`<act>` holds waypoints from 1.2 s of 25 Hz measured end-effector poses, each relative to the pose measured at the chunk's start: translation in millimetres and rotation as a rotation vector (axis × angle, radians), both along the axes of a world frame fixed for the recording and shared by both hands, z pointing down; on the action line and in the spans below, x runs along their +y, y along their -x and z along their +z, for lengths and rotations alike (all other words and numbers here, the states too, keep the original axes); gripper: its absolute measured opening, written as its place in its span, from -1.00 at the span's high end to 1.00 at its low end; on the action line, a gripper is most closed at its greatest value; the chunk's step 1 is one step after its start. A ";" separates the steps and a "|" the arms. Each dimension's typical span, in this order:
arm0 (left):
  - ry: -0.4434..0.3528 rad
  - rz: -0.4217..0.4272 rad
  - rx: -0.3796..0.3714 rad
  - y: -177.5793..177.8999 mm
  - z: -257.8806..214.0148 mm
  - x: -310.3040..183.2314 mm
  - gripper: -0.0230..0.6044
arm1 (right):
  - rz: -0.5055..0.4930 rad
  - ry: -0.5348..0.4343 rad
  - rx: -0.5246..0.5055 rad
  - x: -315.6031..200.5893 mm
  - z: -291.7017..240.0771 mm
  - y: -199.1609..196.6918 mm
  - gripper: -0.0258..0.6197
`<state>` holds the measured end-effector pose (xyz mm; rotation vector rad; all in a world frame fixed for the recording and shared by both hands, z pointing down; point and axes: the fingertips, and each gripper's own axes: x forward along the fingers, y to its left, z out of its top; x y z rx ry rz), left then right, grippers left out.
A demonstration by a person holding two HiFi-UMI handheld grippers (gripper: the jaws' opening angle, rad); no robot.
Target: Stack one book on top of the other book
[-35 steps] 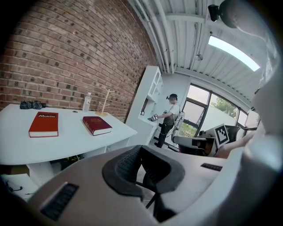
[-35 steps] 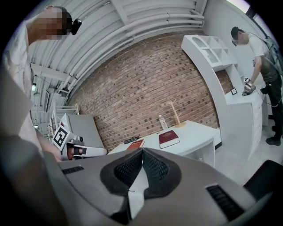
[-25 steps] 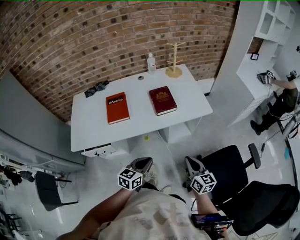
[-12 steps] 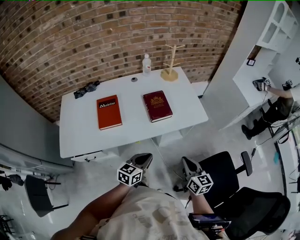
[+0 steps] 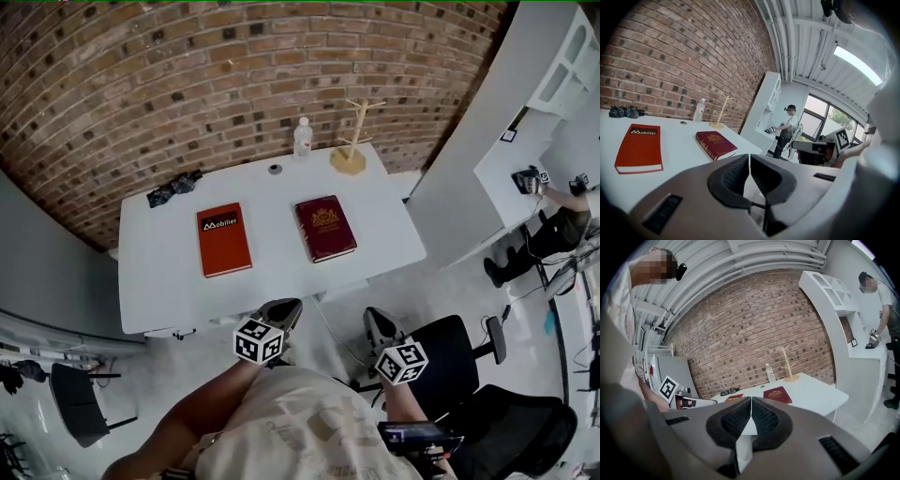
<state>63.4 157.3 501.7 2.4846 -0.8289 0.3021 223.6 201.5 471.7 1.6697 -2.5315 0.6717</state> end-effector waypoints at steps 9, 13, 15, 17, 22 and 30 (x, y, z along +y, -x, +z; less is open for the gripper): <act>0.002 -0.024 0.033 25.7 2.0 -42.5 0.86 | -0.033 -0.010 0.047 -45.3 -6.4 33.0 0.85; 0.012 -0.044 0.040 36.9 4.4 -51.8 0.86 | -0.058 0.000 0.057 -58.4 -5.0 46.4 0.85; 0.023 -0.061 0.042 42.8 7.9 -55.0 0.86 | -0.069 0.011 0.062 -63.5 -2.4 50.2 0.85; 0.032 -0.080 0.044 48.2 11.6 -59.5 0.86 | -0.081 0.017 0.068 -69.9 -0.9 53.2 0.85; 0.048 -0.103 0.048 48.1 20.7 -65.8 0.86 | -0.113 0.031 0.070 -83.3 8.3 54.7 0.85; 0.068 -0.170 0.017 49.1 28.5 -95.2 0.86 | -0.196 0.049 0.041 -125.9 26.7 55.5 0.85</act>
